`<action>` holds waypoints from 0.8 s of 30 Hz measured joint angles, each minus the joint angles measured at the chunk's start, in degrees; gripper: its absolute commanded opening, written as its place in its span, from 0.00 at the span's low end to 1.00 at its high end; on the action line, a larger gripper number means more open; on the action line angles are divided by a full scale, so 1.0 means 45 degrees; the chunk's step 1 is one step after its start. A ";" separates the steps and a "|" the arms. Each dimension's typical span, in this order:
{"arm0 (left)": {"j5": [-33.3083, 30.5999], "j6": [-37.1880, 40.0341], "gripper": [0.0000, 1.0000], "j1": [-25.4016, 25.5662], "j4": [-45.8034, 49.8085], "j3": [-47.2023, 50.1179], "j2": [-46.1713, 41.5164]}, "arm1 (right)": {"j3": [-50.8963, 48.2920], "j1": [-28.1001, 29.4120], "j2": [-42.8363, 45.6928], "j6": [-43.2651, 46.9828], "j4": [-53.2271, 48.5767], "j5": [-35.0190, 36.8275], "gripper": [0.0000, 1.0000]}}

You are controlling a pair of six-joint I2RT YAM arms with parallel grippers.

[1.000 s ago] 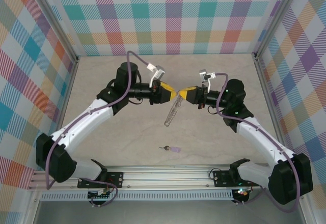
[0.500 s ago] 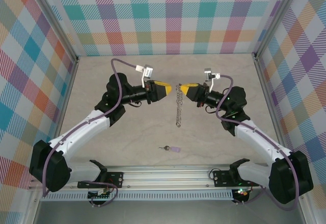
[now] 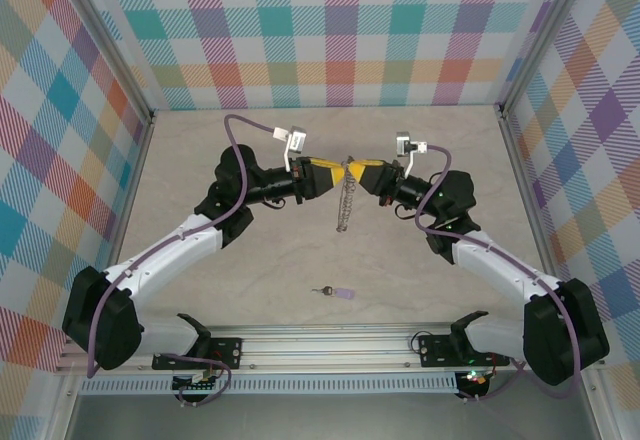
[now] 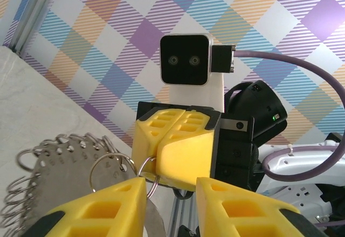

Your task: Put the keys on the keyring

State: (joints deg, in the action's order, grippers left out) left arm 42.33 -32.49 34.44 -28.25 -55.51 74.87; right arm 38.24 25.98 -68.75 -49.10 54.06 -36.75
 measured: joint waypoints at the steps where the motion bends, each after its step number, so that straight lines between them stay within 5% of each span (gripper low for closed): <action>1: -0.0005 -0.0024 0.29 0.0000 -0.0044 0.0000 0.0015 | 0.0000 0.0000 0.0005 0.0000 0.0019 0.0029 0.00; 15: -0.0646 0.0437 0.43 0.0000 0.0374 0.0146 -0.0379 | 0.0000 0.0000 0.0024 0.0053 -0.0141 0.0175 0.00; 24: -0.0894 0.0588 0.38 0.0000 0.0578 0.0185 -0.0529 | 0.0000 0.0000 0.0053 0.0049 -0.0238 0.0170 0.00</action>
State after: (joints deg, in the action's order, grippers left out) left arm 38.30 -29.85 34.44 -25.65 -54.68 72.49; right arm 38.24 25.98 -68.51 -48.88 52.99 -35.99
